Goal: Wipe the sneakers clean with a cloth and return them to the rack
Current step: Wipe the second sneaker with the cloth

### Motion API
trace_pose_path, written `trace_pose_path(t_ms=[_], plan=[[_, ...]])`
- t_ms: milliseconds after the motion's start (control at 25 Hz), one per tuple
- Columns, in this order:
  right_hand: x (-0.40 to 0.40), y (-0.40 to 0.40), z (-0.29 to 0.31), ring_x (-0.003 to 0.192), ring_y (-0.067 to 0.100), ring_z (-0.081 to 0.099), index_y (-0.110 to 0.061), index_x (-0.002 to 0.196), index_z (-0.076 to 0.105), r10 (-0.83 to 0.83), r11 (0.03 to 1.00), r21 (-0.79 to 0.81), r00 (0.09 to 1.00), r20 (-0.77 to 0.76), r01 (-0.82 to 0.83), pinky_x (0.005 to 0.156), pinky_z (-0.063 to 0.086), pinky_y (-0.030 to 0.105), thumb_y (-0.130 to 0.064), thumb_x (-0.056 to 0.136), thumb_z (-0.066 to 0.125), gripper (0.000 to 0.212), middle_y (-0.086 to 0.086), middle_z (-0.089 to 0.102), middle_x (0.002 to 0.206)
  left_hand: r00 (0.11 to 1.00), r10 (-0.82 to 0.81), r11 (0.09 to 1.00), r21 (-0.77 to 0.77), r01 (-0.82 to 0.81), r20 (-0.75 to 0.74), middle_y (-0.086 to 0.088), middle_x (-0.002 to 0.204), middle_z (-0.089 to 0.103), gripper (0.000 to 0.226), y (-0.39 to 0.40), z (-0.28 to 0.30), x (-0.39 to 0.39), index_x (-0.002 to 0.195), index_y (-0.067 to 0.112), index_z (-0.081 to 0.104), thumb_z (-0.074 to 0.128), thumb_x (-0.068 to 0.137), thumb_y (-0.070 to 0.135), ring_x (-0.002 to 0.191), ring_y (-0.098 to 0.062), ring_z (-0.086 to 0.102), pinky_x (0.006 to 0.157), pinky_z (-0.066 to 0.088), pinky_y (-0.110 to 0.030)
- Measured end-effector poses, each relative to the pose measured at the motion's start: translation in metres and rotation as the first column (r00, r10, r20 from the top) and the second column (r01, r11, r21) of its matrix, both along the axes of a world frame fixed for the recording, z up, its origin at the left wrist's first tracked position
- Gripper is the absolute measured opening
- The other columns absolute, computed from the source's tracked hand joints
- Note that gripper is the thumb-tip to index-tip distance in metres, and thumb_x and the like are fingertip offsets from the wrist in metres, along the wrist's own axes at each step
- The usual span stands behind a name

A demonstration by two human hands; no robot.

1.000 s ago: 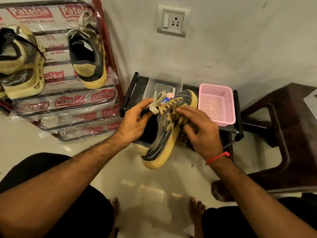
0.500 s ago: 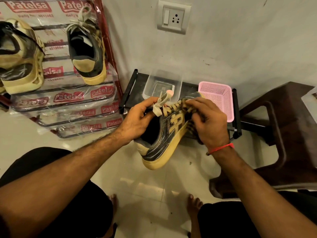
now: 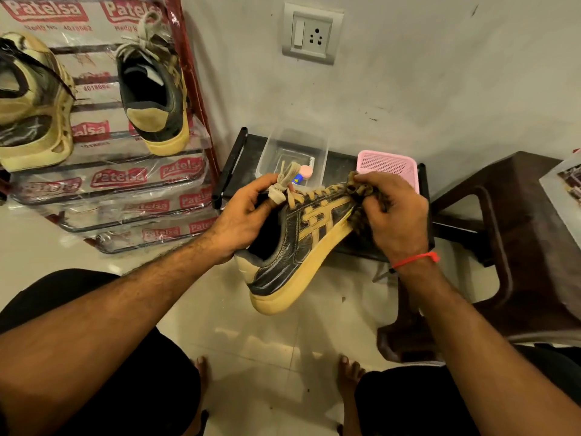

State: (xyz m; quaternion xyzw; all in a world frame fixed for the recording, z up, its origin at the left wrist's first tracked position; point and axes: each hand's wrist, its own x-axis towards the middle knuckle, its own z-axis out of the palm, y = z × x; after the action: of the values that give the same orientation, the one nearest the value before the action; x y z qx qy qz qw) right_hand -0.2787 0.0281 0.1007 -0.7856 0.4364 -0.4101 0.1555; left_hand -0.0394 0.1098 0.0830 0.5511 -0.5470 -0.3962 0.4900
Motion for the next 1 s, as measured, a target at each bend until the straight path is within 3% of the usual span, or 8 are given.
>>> trace_pose_path(t_ms=[120,280,520,600,680,760,840,1000], plan=[[0.034,0.048,-0.002,0.107,0.021,0.065,-0.005,0.106,0.075,0.340,0.940,-0.014,0.940,0.030,-0.340,0.096,0.052,0.043,0.009,0.076,0.061,0.036,0.008,0.071,0.110,0.999,0.042,0.999,-0.018,-0.042,-0.016,0.010,0.113,0.071,0.025,0.001,0.000,0.002,0.124,0.018,0.063,0.053,0.104,0.009,0.117,-0.011,0.064,0.112,0.045,-0.045],[0.045,0.074,-0.001,0.102,0.026,0.065,-0.001,0.106,0.075,0.701,0.691,-0.076,0.693,-0.169,-0.719,0.092,0.053,0.039,0.008,0.080,0.068,0.028,0.014,0.070,0.113,0.996,0.074,0.997,-0.020,-0.075,-0.058,0.005,0.111,0.071,0.020,-0.001,0.001,0.010,0.118,0.020,0.064,0.051,0.105,0.011,0.111,-0.013,0.065,0.105,0.050,-0.043],[0.017,0.023,-0.005,0.110,0.020,0.064,-0.006,0.108,0.075,0.286,0.957,-0.039,0.958,-0.036,-0.287,0.094,0.054,0.044,-0.001,0.083,0.061,0.029,0.010,0.070,0.115,0.988,0.095,0.995,0.002,-0.095,-0.123,0.011,0.109,0.071,0.024,-0.003,0.005,0.007,0.117,0.023,0.065,0.052,0.104,0.008,0.113,-0.009,0.064,0.104,0.049,-0.033],[0.030,0.047,-0.004,0.109,0.020,0.065,-0.004,0.105,0.076,0.408,0.912,-0.026,0.913,-0.012,-0.408,0.095,0.054,0.041,0.003,0.081,0.063,0.028,0.010,0.070,0.113,0.984,0.137,0.991,0.007,-0.137,-0.117,0.008,0.114,0.071,0.026,-0.005,0.005,0.010,0.120,0.021,0.064,0.051,0.104,0.005,0.117,-0.012,0.064,0.109,0.048,-0.039],[0.045,0.078,-0.001,0.104,0.022,0.065,-0.002,0.103,0.076,0.659,0.747,-0.065,0.750,-0.059,-0.662,0.093,0.054,0.037,0.002,0.085,0.065,0.022,0.012,0.070,0.111,0.975,0.179,0.984,0.037,-0.175,-0.132,0.003,0.117,0.070,0.026,-0.006,0.005,0.015,0.122,0.019,0.063,0.050,0.105,0.005,0.119,-0.017,0.064,0.110,0.048,-0.046],[0.046,0.077,0.000,0.102,0.025,0.065,-0.001,0.104,0.075,0.764,0.624,-0.076,0.628,-0.148,-0.777,0.091,0.053,0.037,-0.003,0.089,0.063,0.019,0.014,0.069,0.112,0.970,0.181,0.983,0.050,-0.175,-0.162,-0.001,0.117,0.070,0.023,-0.006,0.005,0.019,0.121,0.016,0.063,0.049,0.105,0.006,0.118,-0.020,0.064,0.108,0.049,-0.048],[0.037,0.051,0.000,0.107,0.026,0.065,-0.001,0.106,0.075,0.666,0.727,-0.082,0.730,-0.154,-0.682,0.094,0.054,0.041,-0.003,0.088,0.063,0.022,0.013,0.069,0.115,0.974,0.143,0.990,0.042,-0.138,-0.176,-0.003,0.115,0.070,0.021,-0.006,0.006,0.019,0.118,0.016,0.064,0.050,0.105,0.007,0.116,-0.020,0.065,0.109,0.049,-0.047],[0.009,0.007,0.005,0.108,0.022,0.064,-0.006,0.108,0.075,0.257,0.961,-0.083,0.962,-0.095,-0.265,0.099,0.052,0.036,0.002,0.083,0.061,0.029,0.009,0.070,0.114,0.982,0.061,0.998,0.044,-0.054,-0.179,-0.005,0.114,0.069,0.019,-0.006,0.007,0.013,0.116,0.019,0.064,0.054,0.104,0.011,0.117,-0.020,0.063,0.109,0.047,-0.041]])
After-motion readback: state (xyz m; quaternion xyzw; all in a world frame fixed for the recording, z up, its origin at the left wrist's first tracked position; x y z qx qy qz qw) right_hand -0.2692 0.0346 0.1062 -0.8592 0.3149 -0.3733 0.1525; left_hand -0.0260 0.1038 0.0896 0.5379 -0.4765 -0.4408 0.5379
